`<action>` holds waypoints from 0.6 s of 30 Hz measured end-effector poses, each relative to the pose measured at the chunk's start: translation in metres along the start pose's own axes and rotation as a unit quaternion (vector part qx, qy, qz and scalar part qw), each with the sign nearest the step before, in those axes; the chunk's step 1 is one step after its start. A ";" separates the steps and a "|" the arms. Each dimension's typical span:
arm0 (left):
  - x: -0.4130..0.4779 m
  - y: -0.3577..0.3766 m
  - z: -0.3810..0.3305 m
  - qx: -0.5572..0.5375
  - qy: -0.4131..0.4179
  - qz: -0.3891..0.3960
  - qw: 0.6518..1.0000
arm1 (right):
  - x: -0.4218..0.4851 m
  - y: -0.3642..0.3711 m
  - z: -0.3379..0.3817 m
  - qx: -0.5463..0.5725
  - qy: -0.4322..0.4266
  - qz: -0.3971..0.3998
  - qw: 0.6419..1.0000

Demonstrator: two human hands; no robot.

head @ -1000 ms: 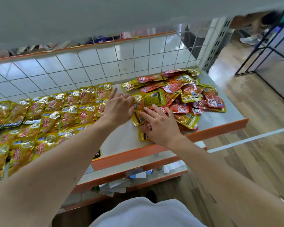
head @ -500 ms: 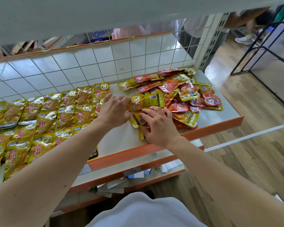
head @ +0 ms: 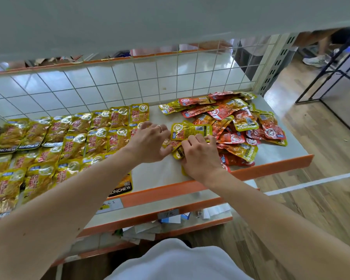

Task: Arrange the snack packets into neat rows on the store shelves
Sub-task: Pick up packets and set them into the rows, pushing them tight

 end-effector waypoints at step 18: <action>-0.021 -0.035 0.002 -0.210 0.018 -0.175 0.962 | -0.009 -0.016 -0.046 0.403 0.090 -0.067 0.908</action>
Point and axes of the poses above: each hand's wrist, its own x-axis towards the middle knuckle, its own y-axis out of the palm, z = x × y, the point moved 7 cm from there along x, towards the middle knuckle, and after that the axes turned 4 degrees about -x, right-handed, at the moved point
